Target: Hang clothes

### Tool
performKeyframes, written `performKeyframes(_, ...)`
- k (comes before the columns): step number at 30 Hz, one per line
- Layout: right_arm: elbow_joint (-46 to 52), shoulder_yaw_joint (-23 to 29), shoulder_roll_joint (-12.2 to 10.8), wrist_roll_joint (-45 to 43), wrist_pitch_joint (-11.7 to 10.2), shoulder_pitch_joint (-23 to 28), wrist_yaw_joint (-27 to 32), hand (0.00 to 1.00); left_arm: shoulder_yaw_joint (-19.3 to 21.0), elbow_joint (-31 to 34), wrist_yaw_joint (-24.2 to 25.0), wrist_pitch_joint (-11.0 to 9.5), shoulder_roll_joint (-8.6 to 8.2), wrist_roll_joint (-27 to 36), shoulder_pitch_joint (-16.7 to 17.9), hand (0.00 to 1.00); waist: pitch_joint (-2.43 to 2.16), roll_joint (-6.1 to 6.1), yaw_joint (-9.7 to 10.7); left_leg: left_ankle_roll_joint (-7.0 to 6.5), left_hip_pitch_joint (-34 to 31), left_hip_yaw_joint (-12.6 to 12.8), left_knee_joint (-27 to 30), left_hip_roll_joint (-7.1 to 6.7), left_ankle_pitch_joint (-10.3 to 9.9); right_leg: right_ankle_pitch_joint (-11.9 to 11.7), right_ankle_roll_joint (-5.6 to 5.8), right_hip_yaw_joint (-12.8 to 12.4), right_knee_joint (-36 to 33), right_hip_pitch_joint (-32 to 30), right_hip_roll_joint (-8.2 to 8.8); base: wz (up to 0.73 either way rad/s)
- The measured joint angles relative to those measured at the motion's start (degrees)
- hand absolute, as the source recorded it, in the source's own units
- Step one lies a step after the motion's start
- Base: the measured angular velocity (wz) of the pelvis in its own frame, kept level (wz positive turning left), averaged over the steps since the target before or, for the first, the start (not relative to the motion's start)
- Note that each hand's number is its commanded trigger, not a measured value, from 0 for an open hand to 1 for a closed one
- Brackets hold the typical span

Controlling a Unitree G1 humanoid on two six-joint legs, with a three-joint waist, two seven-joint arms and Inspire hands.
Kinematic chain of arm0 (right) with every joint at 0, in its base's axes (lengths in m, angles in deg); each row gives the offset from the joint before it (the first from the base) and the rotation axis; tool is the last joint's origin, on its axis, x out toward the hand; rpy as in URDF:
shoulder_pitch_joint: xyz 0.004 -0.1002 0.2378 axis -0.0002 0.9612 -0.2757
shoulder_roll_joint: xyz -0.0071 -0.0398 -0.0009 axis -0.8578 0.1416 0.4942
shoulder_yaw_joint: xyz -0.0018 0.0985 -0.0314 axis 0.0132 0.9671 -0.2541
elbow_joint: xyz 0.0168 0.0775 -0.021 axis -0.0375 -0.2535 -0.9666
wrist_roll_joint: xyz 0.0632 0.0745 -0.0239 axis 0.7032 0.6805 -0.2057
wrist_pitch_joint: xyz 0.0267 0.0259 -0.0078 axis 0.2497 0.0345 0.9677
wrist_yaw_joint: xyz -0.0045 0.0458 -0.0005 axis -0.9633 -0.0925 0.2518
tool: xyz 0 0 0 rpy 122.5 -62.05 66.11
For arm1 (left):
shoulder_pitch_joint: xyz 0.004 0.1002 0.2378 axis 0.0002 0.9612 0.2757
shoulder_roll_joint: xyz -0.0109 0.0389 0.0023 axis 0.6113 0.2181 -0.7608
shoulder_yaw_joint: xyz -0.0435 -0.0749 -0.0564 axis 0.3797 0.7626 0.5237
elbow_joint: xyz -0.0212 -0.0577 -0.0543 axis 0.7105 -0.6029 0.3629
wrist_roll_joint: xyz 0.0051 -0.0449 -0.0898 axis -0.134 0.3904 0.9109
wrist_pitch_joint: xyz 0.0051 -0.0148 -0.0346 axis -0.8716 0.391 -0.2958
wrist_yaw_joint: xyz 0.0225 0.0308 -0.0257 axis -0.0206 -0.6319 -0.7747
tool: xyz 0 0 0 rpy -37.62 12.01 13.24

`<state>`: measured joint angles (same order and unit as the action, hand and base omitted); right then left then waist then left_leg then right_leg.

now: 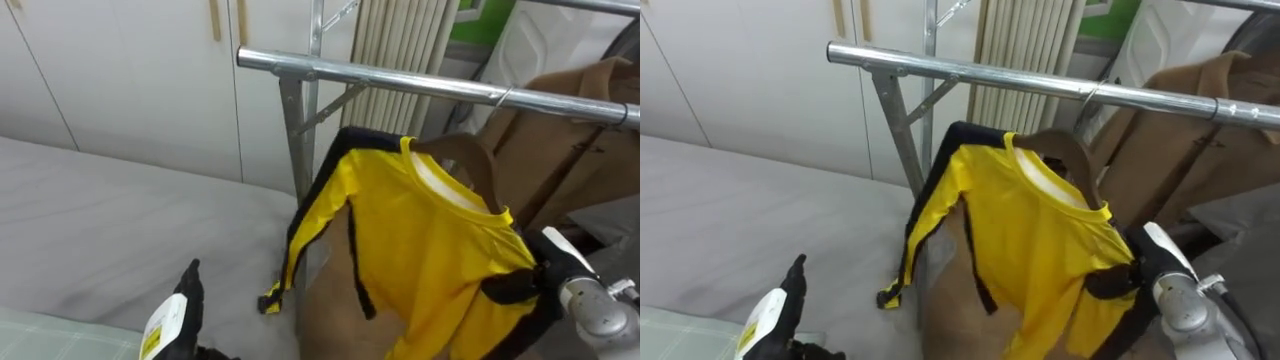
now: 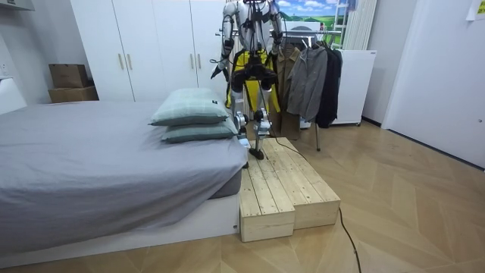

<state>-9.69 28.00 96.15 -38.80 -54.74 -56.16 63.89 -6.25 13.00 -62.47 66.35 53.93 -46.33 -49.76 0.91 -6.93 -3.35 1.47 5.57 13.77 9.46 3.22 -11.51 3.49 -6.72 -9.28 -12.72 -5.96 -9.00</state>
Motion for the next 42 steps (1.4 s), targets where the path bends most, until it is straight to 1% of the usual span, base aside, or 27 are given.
performKeyframes(2,0.0,-0.1,0.0,-0.3,0.0,0.0,0.2,1.00,0.0,-0.1,0.0,0.0,0.03,0.2,0.0,0.00,0.01,-0.01,0.0,0.00,0.1,0.0,-0.1,0.00,0.0,0.0,0.01,-0.1,0.2,0.1,-0.02,0.00)
performKeyframes(4,0.0,-0.4,-0.6,-0.6,0.0,0.3,0.8,1.00,0.0,-0.7,0.0,-0.1,0.04,1.2,0.0,0.00,0.07,0.03,0.0,-0.01,0.4,0.0,-0.1,0.04,0.0,0.0,0.00,-0.1,0.6,1.0,-0.03,0.00)
performKeyframes(5,-0.4,-0.4,-0.9,-0.6,-0.2,0.9,0.9,1.00,0.0,-1.9,0.0,-0.5,0.04,1.8,-0.1,0.00,0.10,0.05,0.0,-0.01,1.0,-0.2,-0.3,0.07,0.0,0.0,-0.04,0.0,1.0,1.4,-0.04,0.05)
performKeyframes(7,-2.0,-0.5,-1.3,-0.3,-0.2,1.7,1.2,1.00,0.0,-3.8,0.0,-0.7,0.12,2.4,-0.1,0.00,0.12,0.06,-0.1,-0.01,1.5,-0.3,-0.3,0.11,0.0,0.1,-0.06,0.0,1.6,2.2,-0.05,0.06)
performKeyframes(9,-2.9,-0.6,-1.4,-0.3,-0.2,1.9,1.3,1.00,0.0,-4.8,0.0,-0.7,0.21,2.4,-0.1,0.00,0.27,0.28,-0.1,-0.01,1.5,-0.3,-0.4,0.12,0.0,0.1,-0.06,0.0,2.0,2.4,-0.02,0.02)
performKeyframes(15,-3.2,-0.8,-2.9,1.6,-0.3,2.9,2.0,1.00,-0.1,-5.5,0.0,-0.7,0.36,2.3,-0.2,0.00,0.34,0.53,-0.1,-0.02,1.7,-0.5,-0.4,0.10,0.0,0.1,-0.05,-0.1,2.1,2.8,-0.03,0.00)
performKeyframes(20,-3.2,-0.8,-3.0,1.8,-0.3,2.9,2.5,1.00,-0.2,-5.5,0.0,-0.7,0.36,2.3,-0.2,0.00,0.25,0.88,-0.1,-0.02,1.7,-0.5,-0.4,0.10,0.0,0.1,-0.06,-0.1,2.1,2.8,-0.03,0.00)
performKeyframes(25,-4.3,-0.8,-2.9,1.8,-1.2,2.9,3.3,1.00,-0.2,-5.5,0.0,-0.7,0.36,2.3,-0.2,0.00,-0.01,1.30,-0.1,-0.02,1.8,-0.8,-0.4,0.10,0.0,0.1,-0.06,0.0,2.1,2.9,-0.03,0.00)
performKeyframes(27,-4.4,-0.8,-3.0,1.8,-1.3,2.9,3.3,1.00,-0.2,-5.5,0.0,-0.7,0.37,2.3,-0.2,0.00,-0.05,1.37,0.0,-0.02,1.8,-1.4,-0.4,0.06,0.0,0.1,-0.06,0.0,2.0,2.9,-0.04,0.00)
performKeyframes(28,-4.4,-0.8,-3.0,1.8,-1.3,2.9,3.3,0.79,-0.2,-5.5,0.0,-0.7,0.37,2.3,-0.2,0.00,-0.05,1.37,0.0,-0.02,1.8,-1.5,-0.4,0.06,0.0,0.1,-0.06,0.0,2.0,2.9,-0.05,0.00)
performKeyframes(29,-4.4,-0.8,-3.0,1.8,-1.3,2.9,3.3,0.54,-0.2,-5.5,0.0,-0.7,0.37,2.3,-0.2,0.00,-0.05,1.37,0.0,-0.02,1.8,-1.6,-0.4,0.06,0.0,0.1,-0.06,0.0,2.0,2.9,-0.06,0.00)
performKeyframes(30,-4.4,-0.8,-3.0,1.8,-1.3,2.9,3.3,0.35,-0.3,-5.5,0.0,-0.7,0.37,2.3,-0.2,0.00,-0.05,1.37,0.0,-0.02,1.8,-1.6,-0.4,0.05,0.0,0.1,-0.06,0.0,2.0,2.9,-0.06,0.00)
performKeyframes(31,-4.4,-0.8,-3.0,1.8,-1.3,2.9,3.3,0.05,-0.3,-5.5,0.0,-0.7,0.37,2.3,-0.2,0.00,-0.05,1.37,0.0,-0.02,1.8,-1.6,-0.4,0.06,0.0,0.1,-0.06,0.0,2.0,2.9,-0.06,0.00)
performKeyframes(32,-4.4,-0.8,-3.0,1.8,-1.3,2.9,3.3,0.00,-0.3,-5.5,0.0,-0.7,0.37,2.3,-0.2,0.00,-0.05,1.37,0.0,-0.02,1.8,-1.6,-0.4,0.05,0.0,0.1,-0.06,0.0,2.0,2.9,-0.06,0.00)
performKeyframes(42,-4.4,-0.5,-2.9,1.7,-1.3,2.9,5.5,0.00,-0.5,-5.5,0.5,-0.7,0.37,2.3,-0.2,0.00,-0.08,1.32,0.5,-0.02,1.8,-1.5,-0.4,0.05,0.0,0.1,-0.06,-0.1,2.0,3.1,-0.06,0.00)
